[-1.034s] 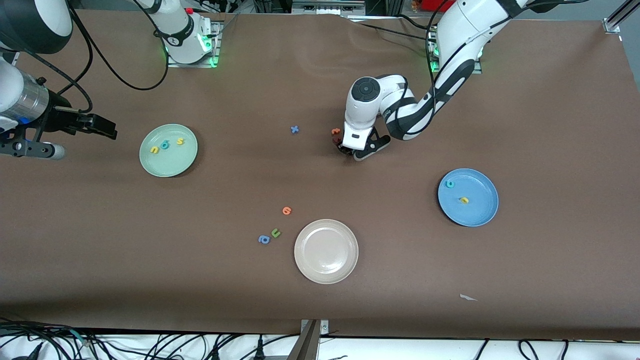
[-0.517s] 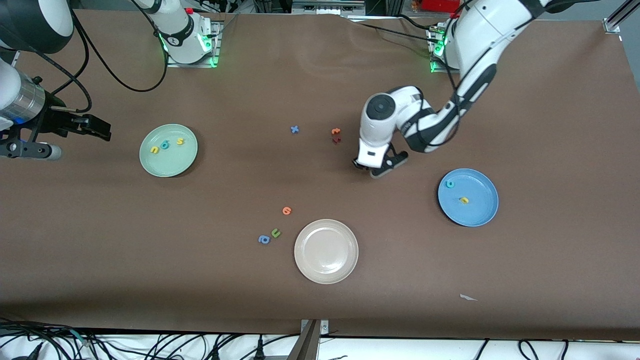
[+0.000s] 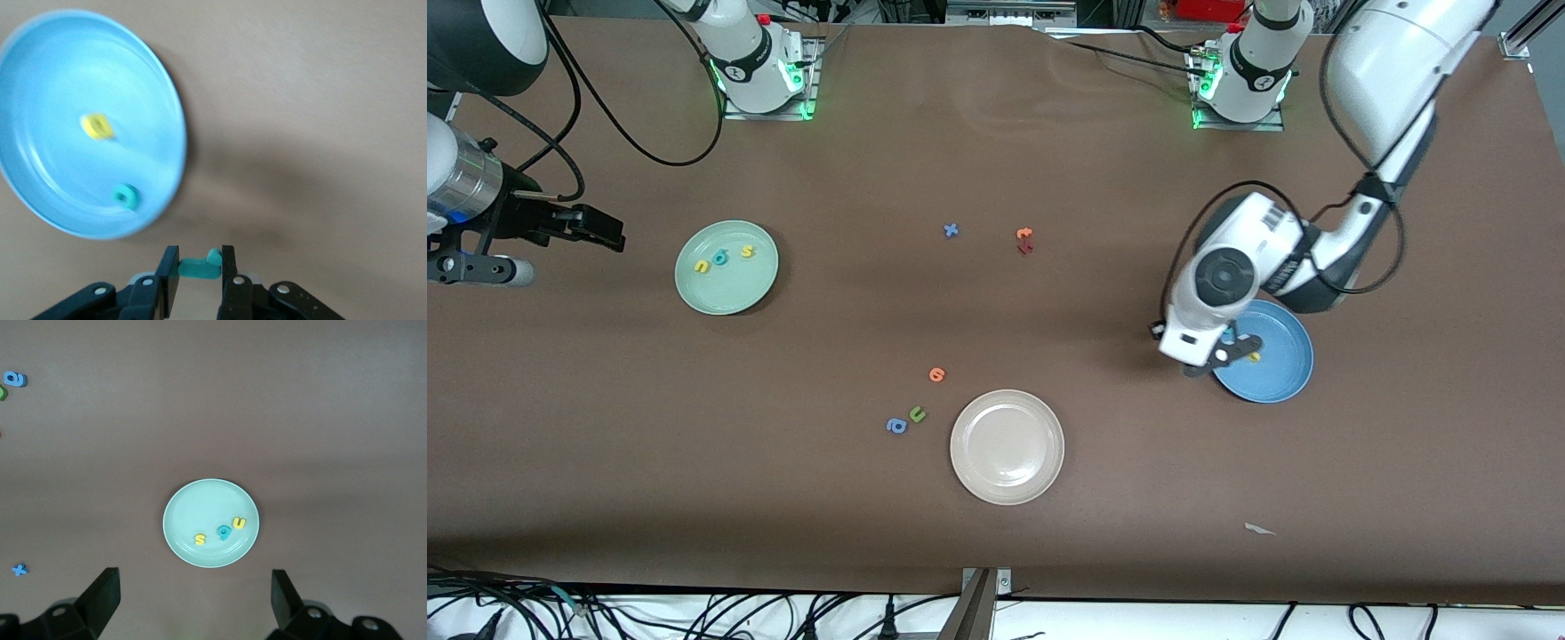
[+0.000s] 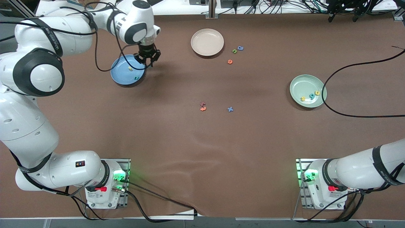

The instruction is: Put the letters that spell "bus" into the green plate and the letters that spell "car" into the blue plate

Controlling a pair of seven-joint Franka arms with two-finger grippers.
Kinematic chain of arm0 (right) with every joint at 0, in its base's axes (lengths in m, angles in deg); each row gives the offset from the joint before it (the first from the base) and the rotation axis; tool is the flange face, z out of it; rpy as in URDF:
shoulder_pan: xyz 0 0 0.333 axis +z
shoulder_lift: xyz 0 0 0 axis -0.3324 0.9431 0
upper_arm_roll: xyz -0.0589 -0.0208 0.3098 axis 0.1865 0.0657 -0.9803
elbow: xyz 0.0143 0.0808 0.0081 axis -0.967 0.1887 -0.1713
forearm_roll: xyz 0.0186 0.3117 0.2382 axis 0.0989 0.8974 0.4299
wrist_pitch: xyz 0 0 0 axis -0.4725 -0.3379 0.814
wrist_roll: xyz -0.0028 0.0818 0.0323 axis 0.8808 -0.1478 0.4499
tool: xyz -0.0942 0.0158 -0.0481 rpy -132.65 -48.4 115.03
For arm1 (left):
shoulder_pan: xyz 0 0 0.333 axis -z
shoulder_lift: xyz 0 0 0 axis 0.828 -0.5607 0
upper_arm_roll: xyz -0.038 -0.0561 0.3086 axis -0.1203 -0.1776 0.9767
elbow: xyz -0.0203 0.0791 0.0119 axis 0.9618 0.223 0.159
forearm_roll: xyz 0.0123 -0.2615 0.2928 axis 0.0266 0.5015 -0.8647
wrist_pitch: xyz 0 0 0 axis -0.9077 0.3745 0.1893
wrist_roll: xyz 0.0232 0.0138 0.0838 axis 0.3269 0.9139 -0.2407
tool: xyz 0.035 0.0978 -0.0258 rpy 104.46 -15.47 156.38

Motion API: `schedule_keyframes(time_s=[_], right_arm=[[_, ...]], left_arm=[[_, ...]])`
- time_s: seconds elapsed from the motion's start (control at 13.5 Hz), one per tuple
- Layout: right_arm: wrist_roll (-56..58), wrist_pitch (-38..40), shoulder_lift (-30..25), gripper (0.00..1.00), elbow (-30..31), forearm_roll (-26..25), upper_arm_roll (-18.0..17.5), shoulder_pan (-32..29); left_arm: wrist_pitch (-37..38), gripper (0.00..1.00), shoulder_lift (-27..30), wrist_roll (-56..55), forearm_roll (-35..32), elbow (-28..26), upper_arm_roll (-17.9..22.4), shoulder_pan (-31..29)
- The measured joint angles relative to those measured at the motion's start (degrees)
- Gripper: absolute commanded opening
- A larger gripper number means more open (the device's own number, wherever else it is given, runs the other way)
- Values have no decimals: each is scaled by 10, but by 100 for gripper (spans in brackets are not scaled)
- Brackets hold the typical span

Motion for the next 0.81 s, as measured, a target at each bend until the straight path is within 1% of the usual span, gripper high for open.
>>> schedule_keyframes(time_s=[0.15, 0.22, 0.3, 0.37, 0.52, 0.66, 0.81], right_arm=[[0, 1, 0, 100, 0, 0, -2, 0], [0, 2, 0, 100, 0, 0, -3, 0], [0, 3, 0, 100, 0, 0, -3, 0], [0, 4, 0, 100, 0, 0, -3, 0], [0, 5, 1, 100, 0, 0, -3, 0], [0, 5, 2, 100, 0, 0, -3, 0], [0, 6, 2, 100, 0, -2, -3, -1]], left_arm=[[8, 28, -3, 87, 0, 0, 4, -29], [9, 31, -9, 132, 0, 0, 13, -39], [9, 53, -15, 179, 0, 0, 29, -44], [8, 98, -22, 238, -1, 1, 48, -46], [7, 100, -32, 334, -1, 6, 67, -53], [7, 100, -34, 357, -1, 14, 67, -55], [11, 100, -33, 356, -1, 26, 64, -54]])
